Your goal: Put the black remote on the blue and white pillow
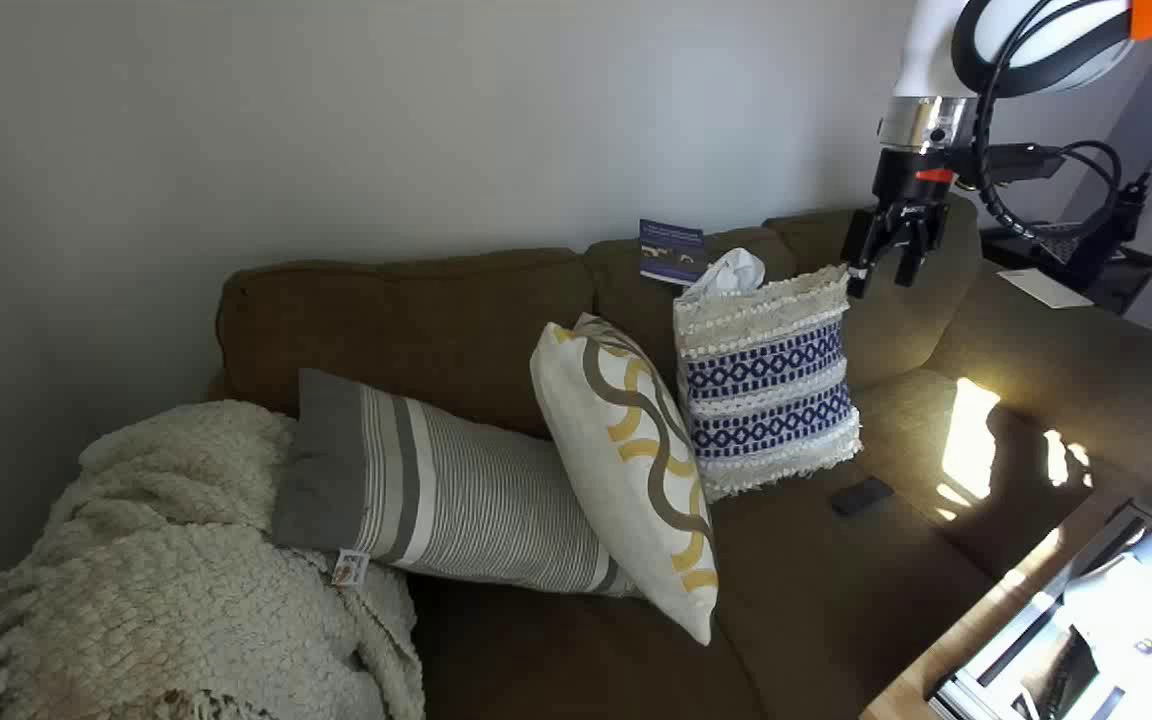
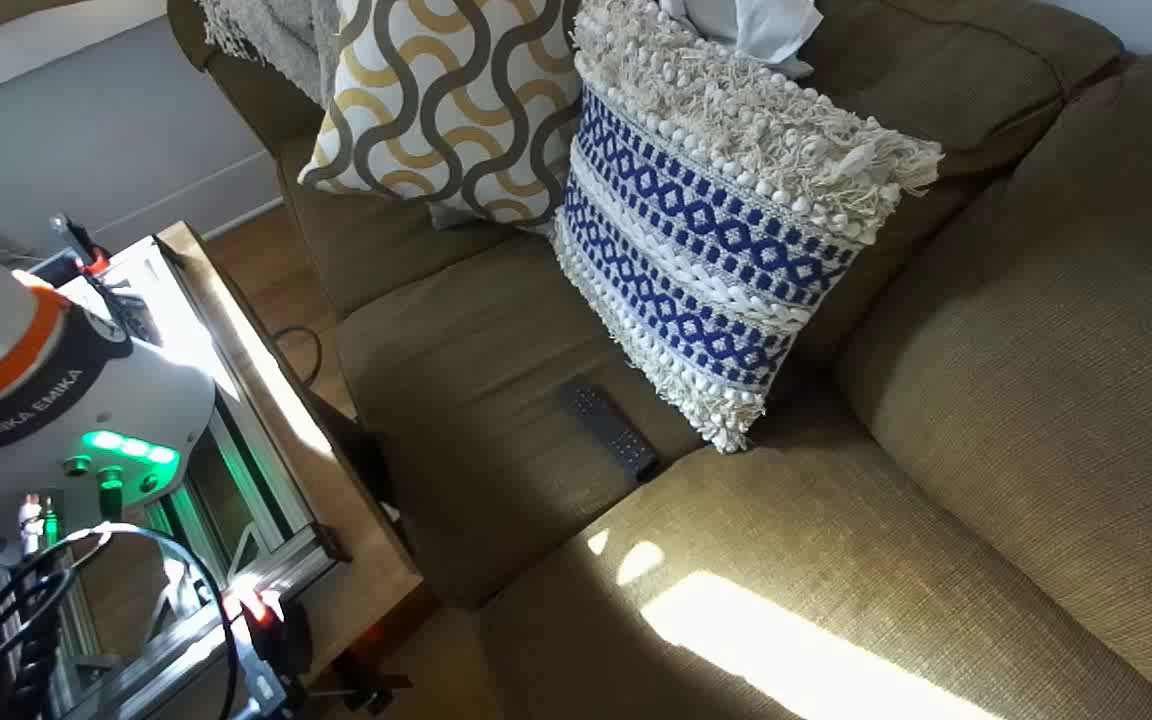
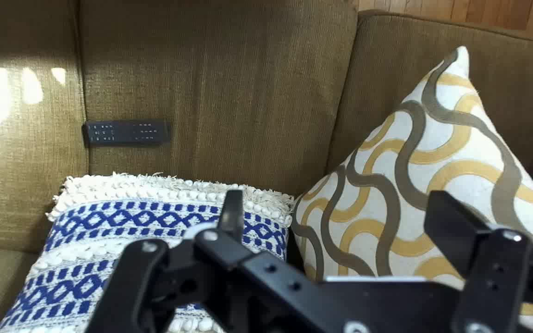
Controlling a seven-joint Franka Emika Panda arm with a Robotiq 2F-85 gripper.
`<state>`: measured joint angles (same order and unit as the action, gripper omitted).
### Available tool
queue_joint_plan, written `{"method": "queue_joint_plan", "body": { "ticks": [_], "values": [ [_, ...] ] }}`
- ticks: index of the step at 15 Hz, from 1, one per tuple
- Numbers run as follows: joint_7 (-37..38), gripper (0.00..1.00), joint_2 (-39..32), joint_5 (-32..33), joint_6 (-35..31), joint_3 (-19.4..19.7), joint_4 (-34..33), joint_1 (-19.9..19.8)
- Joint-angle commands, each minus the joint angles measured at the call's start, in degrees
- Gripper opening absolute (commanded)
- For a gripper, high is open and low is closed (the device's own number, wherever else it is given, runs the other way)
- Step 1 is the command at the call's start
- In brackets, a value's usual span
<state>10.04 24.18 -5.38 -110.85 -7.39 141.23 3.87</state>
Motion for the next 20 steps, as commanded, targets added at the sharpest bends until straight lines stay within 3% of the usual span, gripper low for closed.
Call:
{"method": "queue_joint_plan", "body": {
  "ticks": [1, 16, 20],
  "values": [
    [0.08, 1.00, -0.02, 0.11, 0.09, 0.24, -0.07, 0.25],
    [0.08, 1.00, -0.03, 0.11, 0.09, 0.24, -0.07, 0.25],
    [5.12, 1.00, -2.39, 0.58, -6.68, 3.40, 0.06, -4.74]
  ]
}}
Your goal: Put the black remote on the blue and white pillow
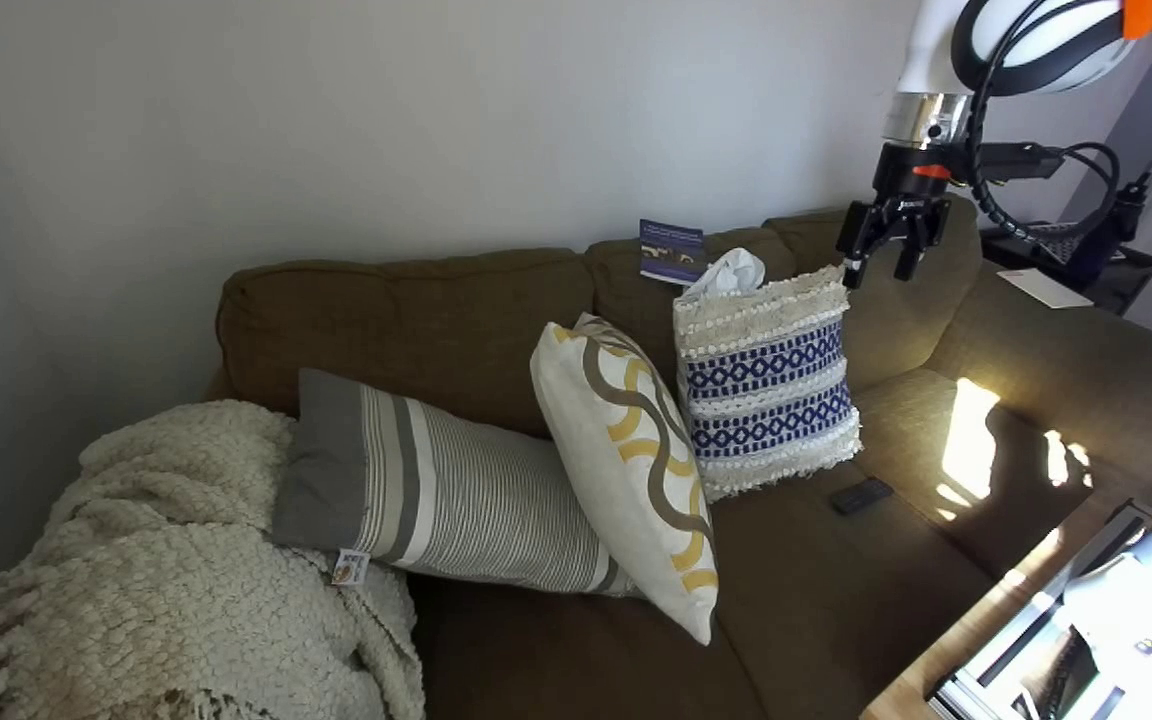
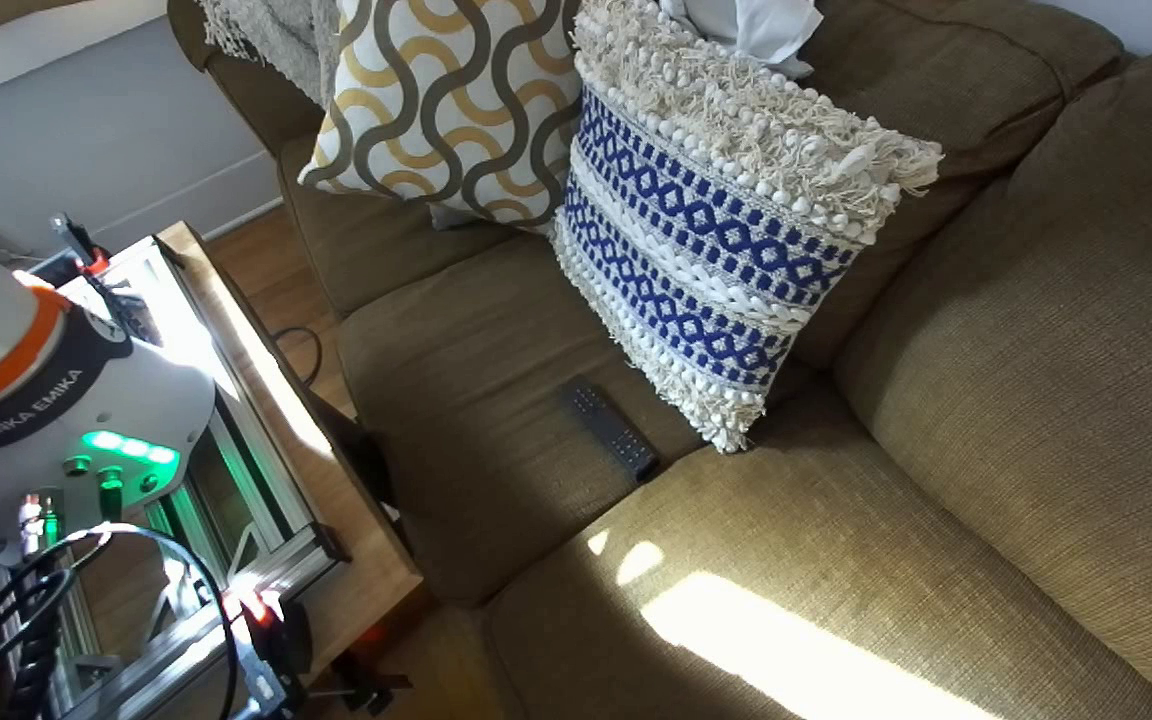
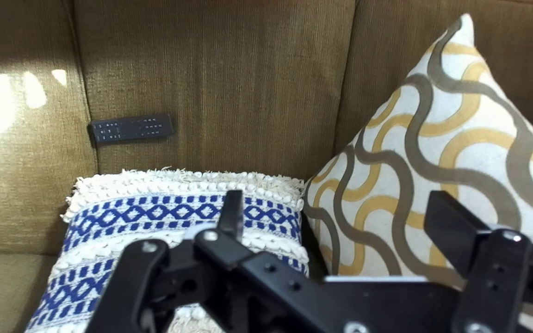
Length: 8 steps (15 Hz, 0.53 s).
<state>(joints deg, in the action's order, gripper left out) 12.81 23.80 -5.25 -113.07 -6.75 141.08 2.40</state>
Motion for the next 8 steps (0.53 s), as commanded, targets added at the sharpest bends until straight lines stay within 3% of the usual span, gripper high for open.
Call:
{"method": "queue_joint_plan", "body": {
  "ticks": [1, 8],
  "values": [
    [2.59, 1.00, -3.30, 0.78, -6.08, 4.18, 0.23, -4.87],
    [2.57, 1.00, -19.65, -0.42, -17.18, 15.37, -1.04, -14.75]
  ]
}}
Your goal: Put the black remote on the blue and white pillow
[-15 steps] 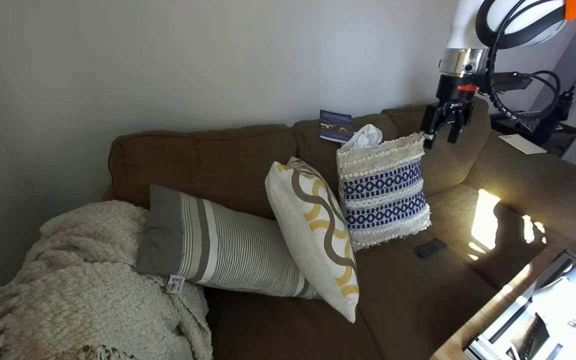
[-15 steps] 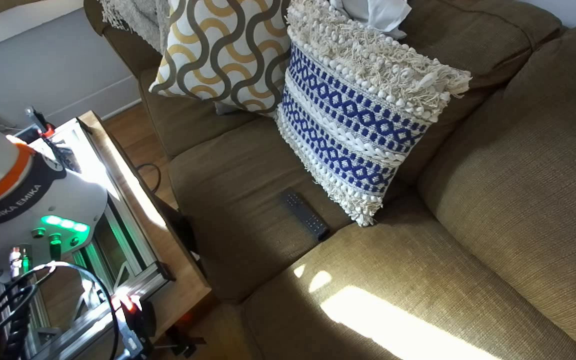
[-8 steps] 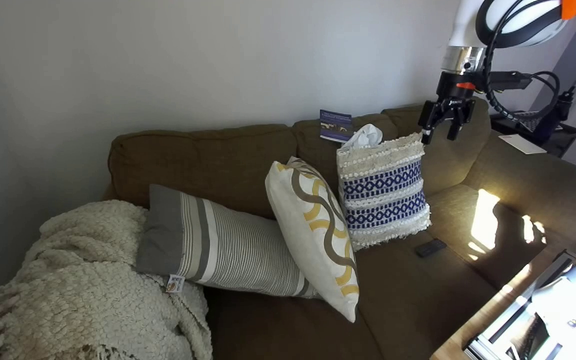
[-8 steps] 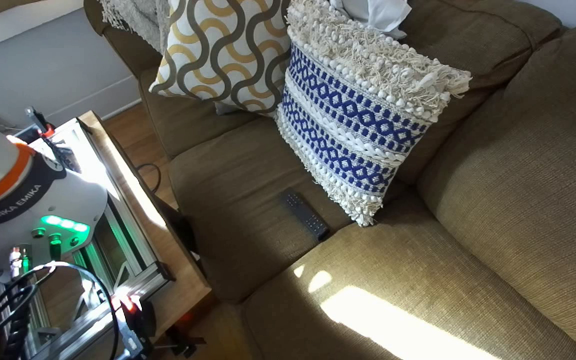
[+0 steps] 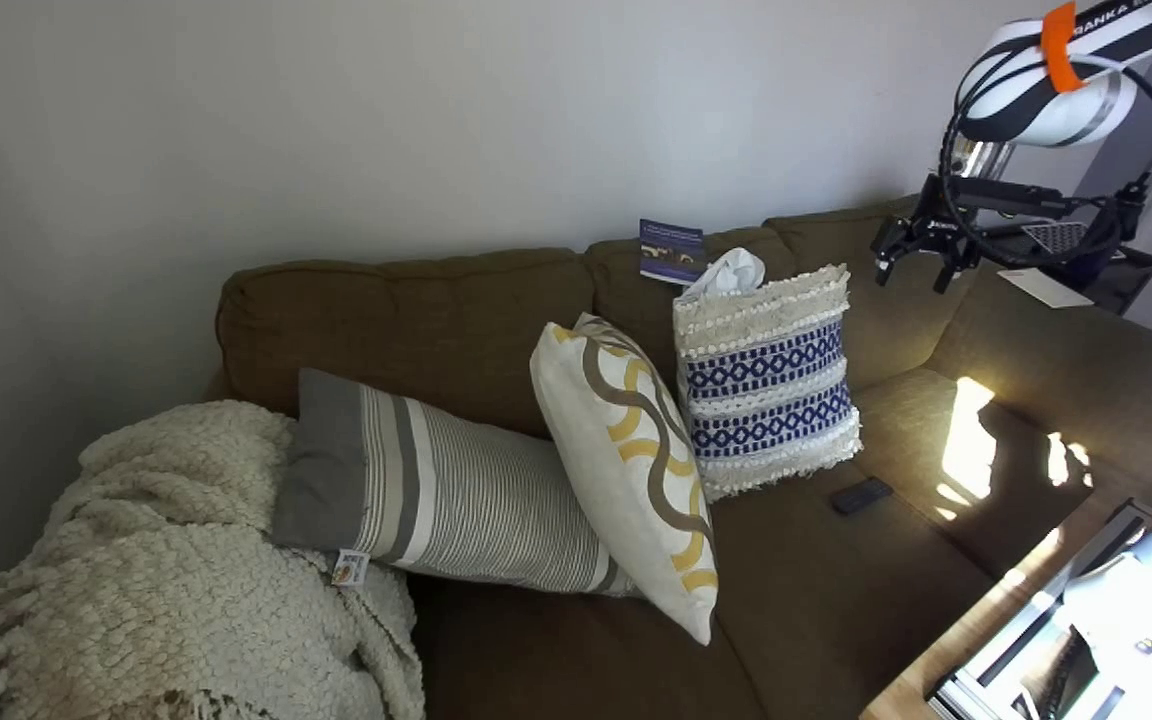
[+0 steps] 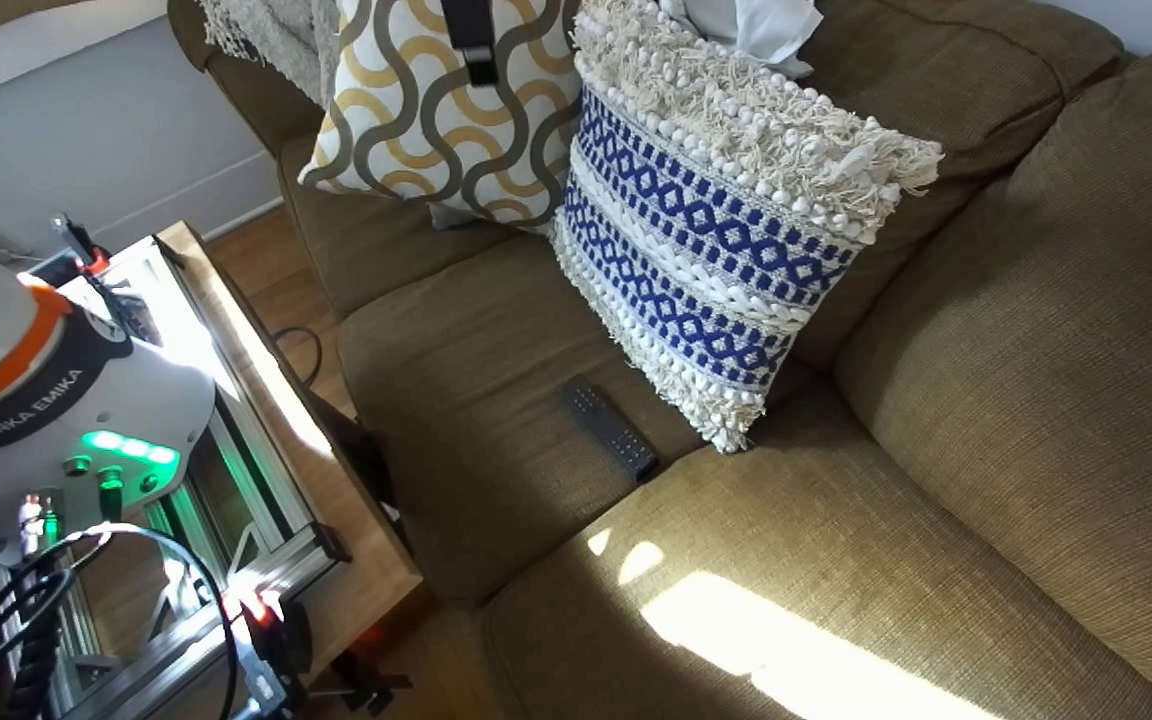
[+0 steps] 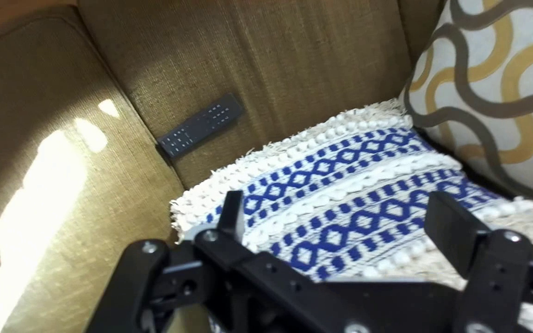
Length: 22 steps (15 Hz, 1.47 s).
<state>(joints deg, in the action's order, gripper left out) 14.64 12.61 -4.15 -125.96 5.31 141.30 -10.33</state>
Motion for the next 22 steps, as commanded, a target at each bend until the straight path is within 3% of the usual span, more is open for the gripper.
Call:
{"method": "queue_joint_plan", "body": {
  "ticks": [1, 5, 7, 8, 12, 14, 16, 19, 22],
  "values": [
    [1.27, 1.00, -11.51, -2.00, -7.04, 4.57, -1.20, -2.85],
    [2.63, 1.00, -24.34, -5.16, -17.97, 8.08, -0.21, -4.40],
    [4.03, 1.00, -31.08, -5.04, -16.40, 9.47, -2.14, -4.82],
    [2.54, 1.00, -24.92, -4.24, -16.79, 9.22, 0.25, -3.80],
    [3.17, 1.00, -31.60, -4.62, -16.78, 10.03, -1.77, -3.94],
    [2.73, 1.00, -33.86, -9.15, -23.48, 7.99, -0.67, -4.39],
    [-1.46, 1.00, -39.37, -18.40, -29.20, 3.89, -1.26, -7.22],
    [-8.49, 1.00, -47.97, -32.15, -39.36, -4.45, -2.63, -13.73],
    [-11.31, 1.00, -59.09, -37.76, -48.66, -10.34, -7.21, -20.03]
  ]
}}
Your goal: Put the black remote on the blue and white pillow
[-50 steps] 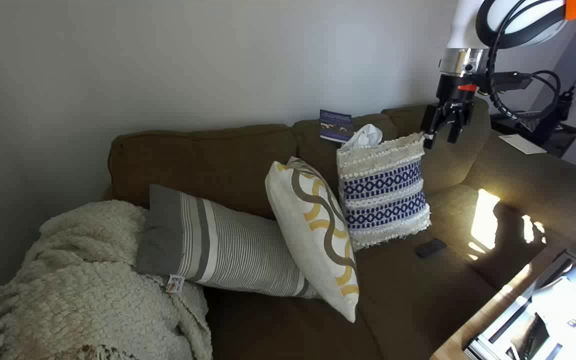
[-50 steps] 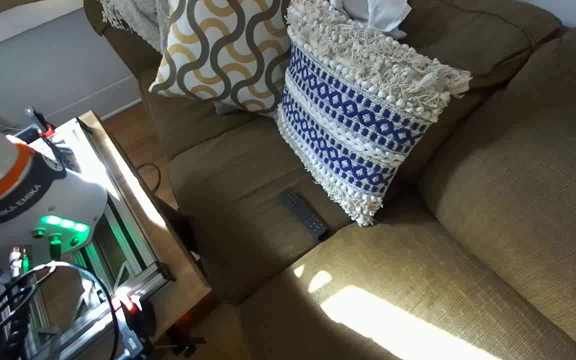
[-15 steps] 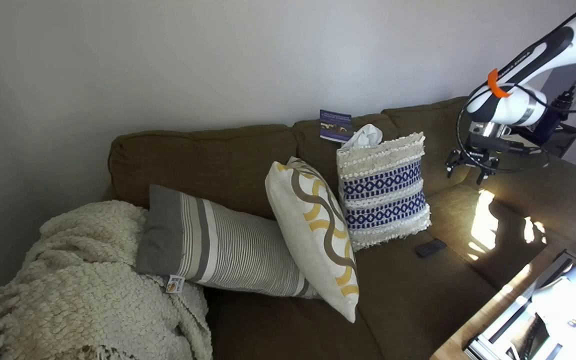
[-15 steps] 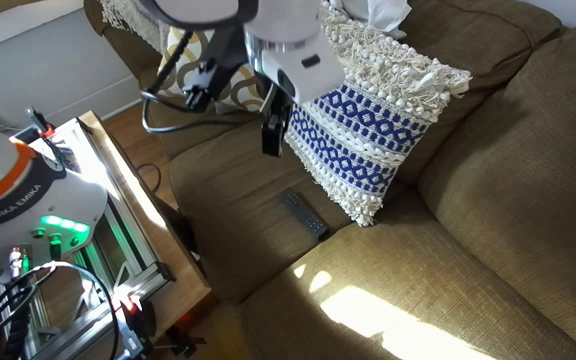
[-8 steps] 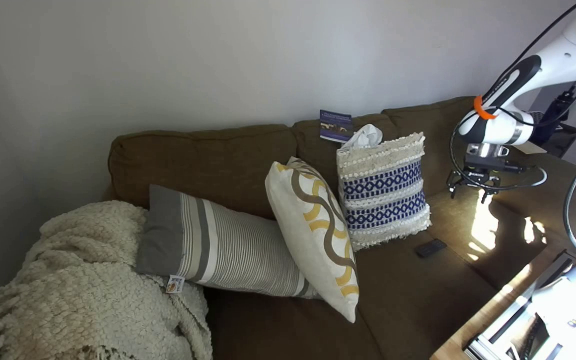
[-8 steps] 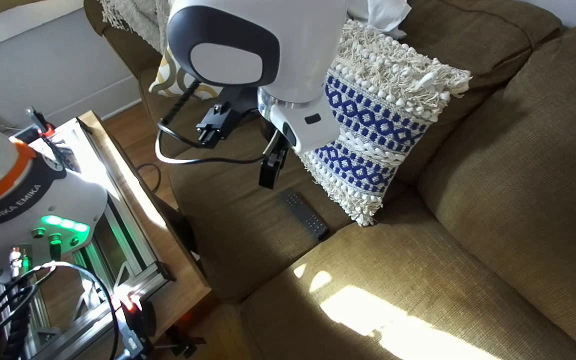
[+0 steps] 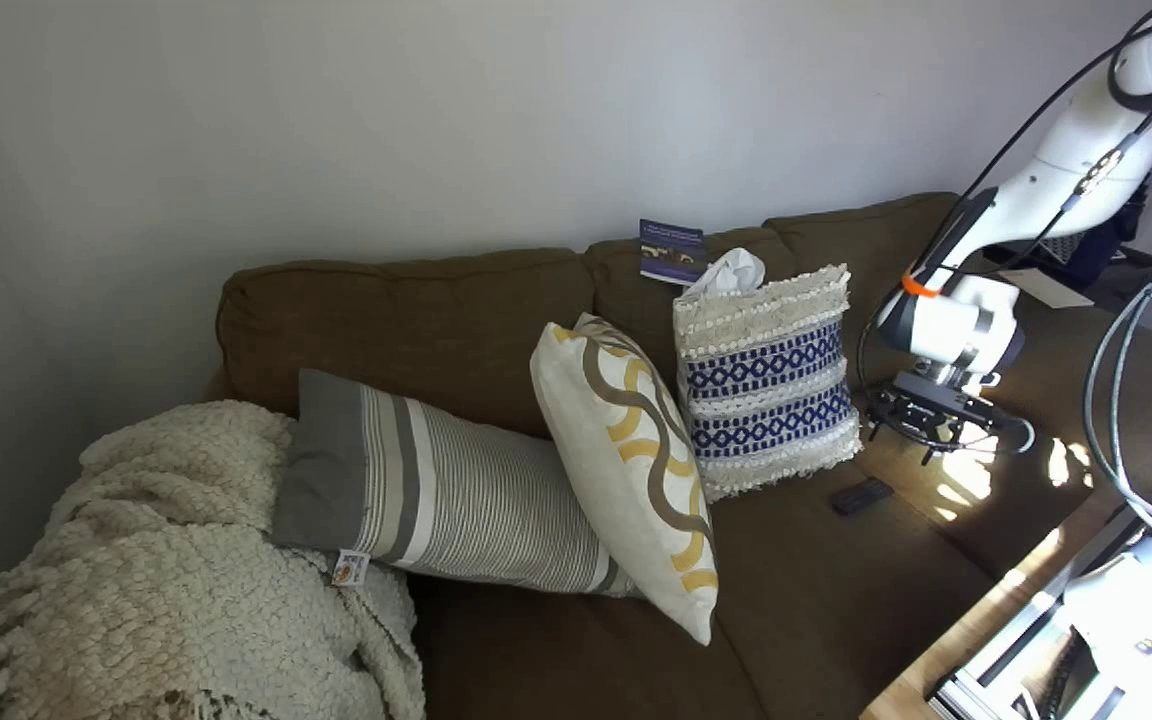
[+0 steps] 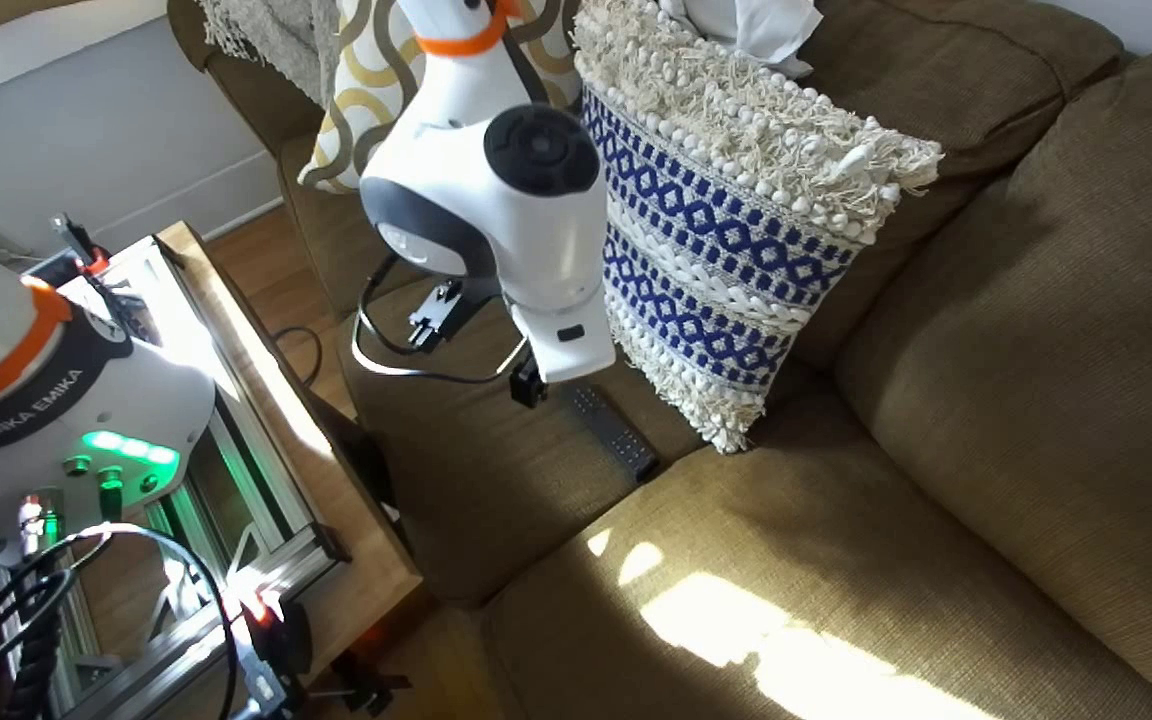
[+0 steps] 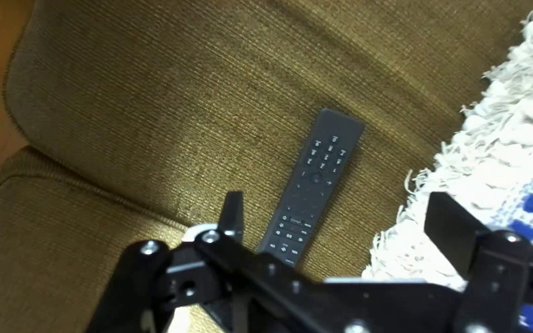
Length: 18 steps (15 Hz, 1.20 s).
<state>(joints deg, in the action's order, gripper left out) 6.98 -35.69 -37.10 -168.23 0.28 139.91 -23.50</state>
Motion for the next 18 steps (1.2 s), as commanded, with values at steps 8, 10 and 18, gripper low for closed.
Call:
{"method": "queue_joint_plan", "body": {
  "ticks": [8, 10, 18],
  "values": [
    [1.90, 1.00, -34.11, 1.67, -11.10, -6.25, -26.92, -8.72],
    [2.86, 1.00, -38.10, 3.04, -11.37, -6.62, -31.28, -8.42],
    [4.74, 0.60, -41.19, 6.38, -9.45, -6.53, -35.50, -7.82]
  ]
}}
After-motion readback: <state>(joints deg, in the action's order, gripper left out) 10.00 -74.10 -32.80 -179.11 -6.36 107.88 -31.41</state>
